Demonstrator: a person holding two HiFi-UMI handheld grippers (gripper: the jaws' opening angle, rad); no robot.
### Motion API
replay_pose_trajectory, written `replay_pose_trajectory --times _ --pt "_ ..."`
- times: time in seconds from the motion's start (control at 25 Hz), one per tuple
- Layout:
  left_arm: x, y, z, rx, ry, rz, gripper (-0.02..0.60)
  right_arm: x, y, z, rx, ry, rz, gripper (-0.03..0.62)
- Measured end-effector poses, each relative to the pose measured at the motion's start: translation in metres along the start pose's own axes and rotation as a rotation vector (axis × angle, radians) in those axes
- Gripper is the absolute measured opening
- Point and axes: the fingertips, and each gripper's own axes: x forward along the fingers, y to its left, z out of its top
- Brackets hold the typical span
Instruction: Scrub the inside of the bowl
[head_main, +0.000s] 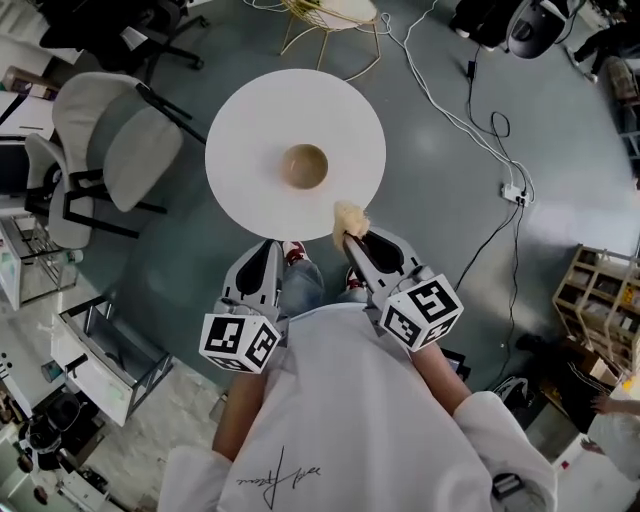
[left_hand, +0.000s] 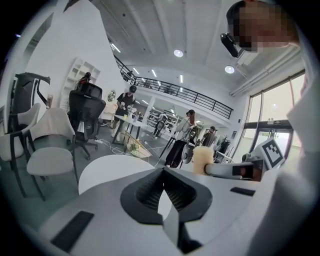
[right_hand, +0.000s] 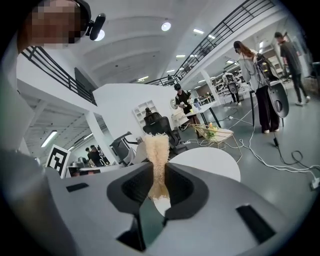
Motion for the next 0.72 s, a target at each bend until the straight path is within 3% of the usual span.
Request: replay_pose_trajectory --times 0.4,0.6,0.72 --pt "0.014 0.056 0.020 0.010 0.052 -0.102 0.005 0.056 0.027 0.011 -0.038 -0.003 -0.072 0.086" --pt "0.018 0.077 0.031 0.005 0.021 -0.097 0.005 0.073 0.032 0.009 -0.061 0.019 -0.094 0.086" --pt "0.023 0.079 0.026 -0.026 0.042 -0.101 0.005 0.076 0.029 0.005 -0.060 0.040 -0.097 0.086"
